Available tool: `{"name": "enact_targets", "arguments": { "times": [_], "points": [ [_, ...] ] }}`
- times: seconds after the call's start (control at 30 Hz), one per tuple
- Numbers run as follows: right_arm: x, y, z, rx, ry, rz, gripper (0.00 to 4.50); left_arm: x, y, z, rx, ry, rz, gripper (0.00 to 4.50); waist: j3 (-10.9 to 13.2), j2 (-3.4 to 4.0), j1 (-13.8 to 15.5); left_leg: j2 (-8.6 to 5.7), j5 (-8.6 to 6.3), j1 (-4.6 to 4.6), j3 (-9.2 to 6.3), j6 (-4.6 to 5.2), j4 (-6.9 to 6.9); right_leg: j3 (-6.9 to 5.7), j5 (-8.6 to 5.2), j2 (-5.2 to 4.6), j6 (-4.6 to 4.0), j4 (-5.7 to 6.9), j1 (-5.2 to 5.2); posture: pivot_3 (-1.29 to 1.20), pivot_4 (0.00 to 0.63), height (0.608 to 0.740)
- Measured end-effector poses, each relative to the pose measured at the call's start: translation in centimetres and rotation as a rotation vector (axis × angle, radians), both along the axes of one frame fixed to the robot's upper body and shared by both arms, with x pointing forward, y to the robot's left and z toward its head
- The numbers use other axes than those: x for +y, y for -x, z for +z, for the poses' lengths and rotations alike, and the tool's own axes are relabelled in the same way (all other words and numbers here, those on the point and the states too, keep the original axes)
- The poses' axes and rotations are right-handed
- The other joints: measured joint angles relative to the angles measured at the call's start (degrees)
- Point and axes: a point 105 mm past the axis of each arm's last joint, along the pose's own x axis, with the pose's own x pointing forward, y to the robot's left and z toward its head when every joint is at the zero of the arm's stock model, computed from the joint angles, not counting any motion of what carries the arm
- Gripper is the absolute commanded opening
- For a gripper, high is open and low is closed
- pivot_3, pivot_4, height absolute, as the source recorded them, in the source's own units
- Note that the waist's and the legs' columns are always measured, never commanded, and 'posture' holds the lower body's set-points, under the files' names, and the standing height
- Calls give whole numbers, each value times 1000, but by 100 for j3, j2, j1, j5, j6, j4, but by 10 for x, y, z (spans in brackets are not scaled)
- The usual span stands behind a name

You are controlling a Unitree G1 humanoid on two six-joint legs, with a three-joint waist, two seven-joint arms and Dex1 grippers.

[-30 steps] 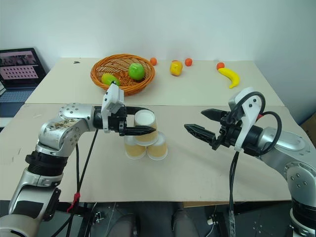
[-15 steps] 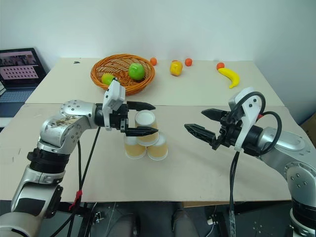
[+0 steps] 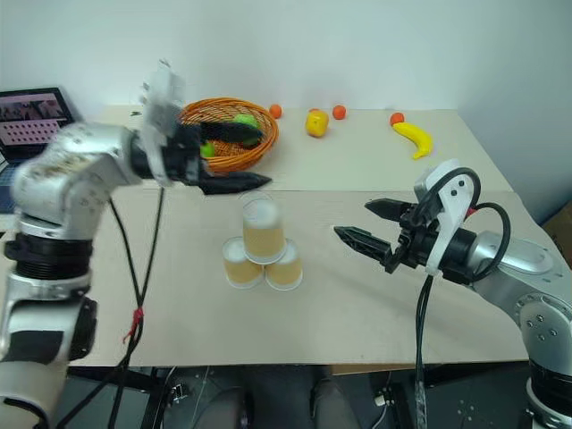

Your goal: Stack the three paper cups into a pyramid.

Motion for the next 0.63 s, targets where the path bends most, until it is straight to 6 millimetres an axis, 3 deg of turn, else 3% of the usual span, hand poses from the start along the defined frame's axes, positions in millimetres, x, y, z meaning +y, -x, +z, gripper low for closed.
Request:
{"name": "enact_targets", "arguments": {
  "times": [0.1,0.13,0.2,0.23,0.37,0.57,0.63],
  "points": [
    [-17,7,-12,50,21,-46,4500,51,4,-26,107,-58,145,4486,-4,7,-78,3,-6,8,7,10,-13,7,-4,-1,0,-3,0,0,150,737],
    [-25,9,-16,67,19,-76,4500,71,6,-47,172,-85,210,4486,-4,7,-98,3,-7,11,9,11,-15,8,-7,-2,-2,3,1,0,150,737],
    [-32,11,-25,88,27,-105,4500,87,12,-84,253,-111,278,4486,-3,5,-90,3,-6,9,7,10,-15,4,-7,-5,-2,0,-1,0,150,737],
    [-34,12,-31,94,35,-115,4500,91,16,-107,291,-126,308,4486,1,-2,-75,3,-6,4,6,9,-9,2,-6,-5,-1,-2,0,0,150,737],
    [-38,11,-45,85,34,-156,4500,91,27,-141,284,-142,361,4486,6,-13,23,0,-5,11,9,7,7,0,-3,-11,1,-3,12,0,150,737],
    [-49,16,-68,96,4,-226,4500,86,36,-172,319,-61,470,4486,6,-13,67,1,-5,18,9,7,7,0,-2,-10,2,-2,20,0,150,737],
    [-50,18,-72,101,4,-232,4500,85,36,-172,317,-36,492,4486,5,-12,64,1,-5,24,9,7,7,0,-1,-10,3,-2,26,0,150,737]
  ]
}}
